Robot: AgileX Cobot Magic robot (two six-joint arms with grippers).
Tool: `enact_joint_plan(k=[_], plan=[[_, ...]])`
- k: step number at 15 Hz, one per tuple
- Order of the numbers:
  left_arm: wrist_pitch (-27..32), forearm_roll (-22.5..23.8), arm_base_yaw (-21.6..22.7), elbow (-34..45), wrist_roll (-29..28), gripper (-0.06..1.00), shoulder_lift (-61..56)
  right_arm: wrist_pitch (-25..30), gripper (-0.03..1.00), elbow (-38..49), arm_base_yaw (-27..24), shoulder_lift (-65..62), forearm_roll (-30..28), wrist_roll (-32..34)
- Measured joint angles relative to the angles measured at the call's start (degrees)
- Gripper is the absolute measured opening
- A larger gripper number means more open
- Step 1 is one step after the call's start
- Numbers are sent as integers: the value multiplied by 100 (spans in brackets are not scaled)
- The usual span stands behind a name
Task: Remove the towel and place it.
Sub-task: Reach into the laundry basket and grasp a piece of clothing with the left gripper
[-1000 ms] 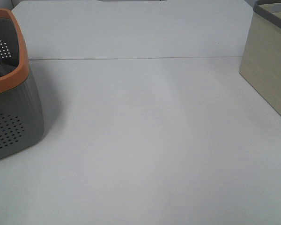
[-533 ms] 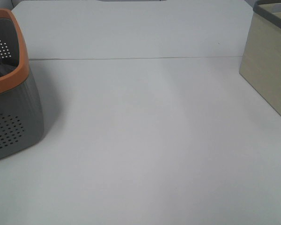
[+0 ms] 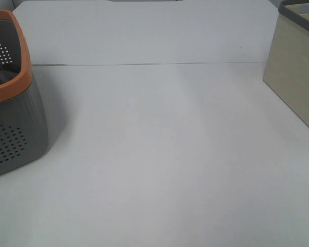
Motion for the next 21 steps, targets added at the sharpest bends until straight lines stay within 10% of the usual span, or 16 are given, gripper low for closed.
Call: enact_joint_plan(k=[21], plan=[[0,0,0,0,-17,98,0,0,75,0,0,0,0,0]])
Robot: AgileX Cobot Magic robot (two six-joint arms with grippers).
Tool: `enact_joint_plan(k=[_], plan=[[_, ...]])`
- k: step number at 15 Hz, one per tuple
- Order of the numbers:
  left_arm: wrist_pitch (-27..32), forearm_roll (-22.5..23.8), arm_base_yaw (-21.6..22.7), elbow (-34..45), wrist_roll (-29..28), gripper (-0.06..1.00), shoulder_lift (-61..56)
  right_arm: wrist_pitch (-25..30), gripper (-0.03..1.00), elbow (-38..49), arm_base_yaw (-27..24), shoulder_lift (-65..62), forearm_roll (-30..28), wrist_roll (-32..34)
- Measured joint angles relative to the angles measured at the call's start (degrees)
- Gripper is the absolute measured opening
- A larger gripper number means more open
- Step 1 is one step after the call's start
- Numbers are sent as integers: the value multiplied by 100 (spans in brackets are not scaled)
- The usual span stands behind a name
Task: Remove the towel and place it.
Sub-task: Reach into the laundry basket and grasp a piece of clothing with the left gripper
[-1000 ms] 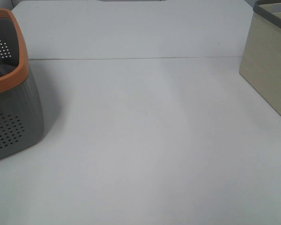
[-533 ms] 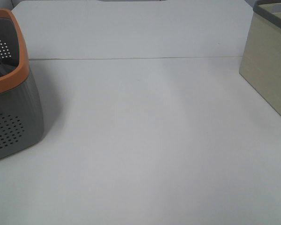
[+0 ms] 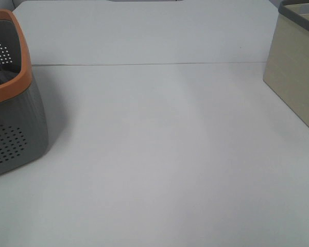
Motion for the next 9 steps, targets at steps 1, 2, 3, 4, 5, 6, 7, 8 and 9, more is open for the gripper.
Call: enact_joint_plan(k=[1,2,3,4,5,6,7,8,9], plan=[[0,0,0,0,0,98,0,0,75,0,0,0,0,0],[0,0,0,0,0,98,0,0,75,0,0,0,0,0],[0,0,0,0,0,98,0,0,75,0,0,0,0,0],[0,0,0,0,0,98,0,0,75,0,0,0,0,0],[0,0,0,0,0,98,0,0,75,0,0,0,0,0],[0,0,0,0,0,98,0,0,75,0,0,0,0,0],[0,0,0,0,0,98,0,0,75,0,0,0,0,0],[0,0,0,0,0,98,0,0,75,0,0,0,0,0],[0,0,0,0,0,98,0,0,75,0,0,0,0,0]])
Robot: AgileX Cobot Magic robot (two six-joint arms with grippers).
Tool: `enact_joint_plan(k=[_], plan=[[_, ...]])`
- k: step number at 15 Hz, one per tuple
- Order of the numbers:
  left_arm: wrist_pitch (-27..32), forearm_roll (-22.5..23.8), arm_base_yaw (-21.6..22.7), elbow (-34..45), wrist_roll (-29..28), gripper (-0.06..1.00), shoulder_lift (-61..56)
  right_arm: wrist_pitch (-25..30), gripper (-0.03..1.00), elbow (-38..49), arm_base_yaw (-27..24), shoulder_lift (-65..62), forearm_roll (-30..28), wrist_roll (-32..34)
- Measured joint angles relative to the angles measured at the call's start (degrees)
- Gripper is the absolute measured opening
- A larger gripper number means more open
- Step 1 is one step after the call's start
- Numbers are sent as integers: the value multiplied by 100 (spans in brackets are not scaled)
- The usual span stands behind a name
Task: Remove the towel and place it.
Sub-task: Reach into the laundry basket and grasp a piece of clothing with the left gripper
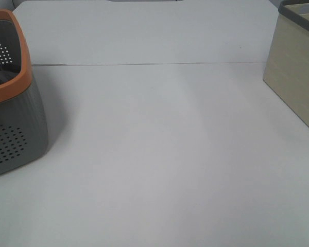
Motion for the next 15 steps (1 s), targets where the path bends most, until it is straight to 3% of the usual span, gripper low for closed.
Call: enact_joint_plan(k=[7,11,15], plan=[[92,0,0,-52,178,98,23,0,75,0,0,0,0,0],[928,0,0,-1163,745,98,1278,0,75,0,0,0,0,0],[980,-86,0,-2618,1656,98,3283,0,75,0,0,0,0,0]])
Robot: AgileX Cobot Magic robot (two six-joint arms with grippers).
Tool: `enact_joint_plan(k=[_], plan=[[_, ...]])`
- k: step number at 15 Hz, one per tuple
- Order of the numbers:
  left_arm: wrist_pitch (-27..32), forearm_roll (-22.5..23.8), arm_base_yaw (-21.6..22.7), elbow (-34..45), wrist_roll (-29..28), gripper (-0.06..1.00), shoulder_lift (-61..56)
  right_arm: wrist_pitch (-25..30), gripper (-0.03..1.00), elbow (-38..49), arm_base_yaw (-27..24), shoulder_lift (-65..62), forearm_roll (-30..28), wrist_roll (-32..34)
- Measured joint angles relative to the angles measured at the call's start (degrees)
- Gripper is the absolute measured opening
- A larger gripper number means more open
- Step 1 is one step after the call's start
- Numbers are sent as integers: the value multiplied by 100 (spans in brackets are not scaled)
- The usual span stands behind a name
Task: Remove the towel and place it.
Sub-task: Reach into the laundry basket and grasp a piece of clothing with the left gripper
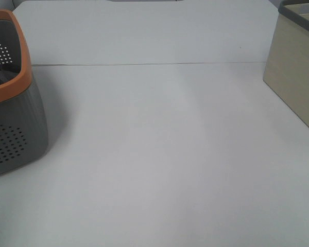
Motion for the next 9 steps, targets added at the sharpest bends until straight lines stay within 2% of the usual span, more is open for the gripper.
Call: enact_joint_plan(k=[1,2,4,6,8,9], plan=[[6,0,0,-246,275,98,516,0,75,0,0,0,0,0],[11,11,0,-739,848,98,1490,0,75,0,0,0,0,0],[11,63,0,-1043,1369,98,2114,0,75,0,0,0,0,0],[0,189,0,-1467,2309,98,3071,0,75,0,0,0,0,0],[-17,418,0,-1805,3019,98,3873,0,75,0,0,0,0,0],[-74,607,0,-2000,3168,98,4286,0,75,0,0,0,0,0]])
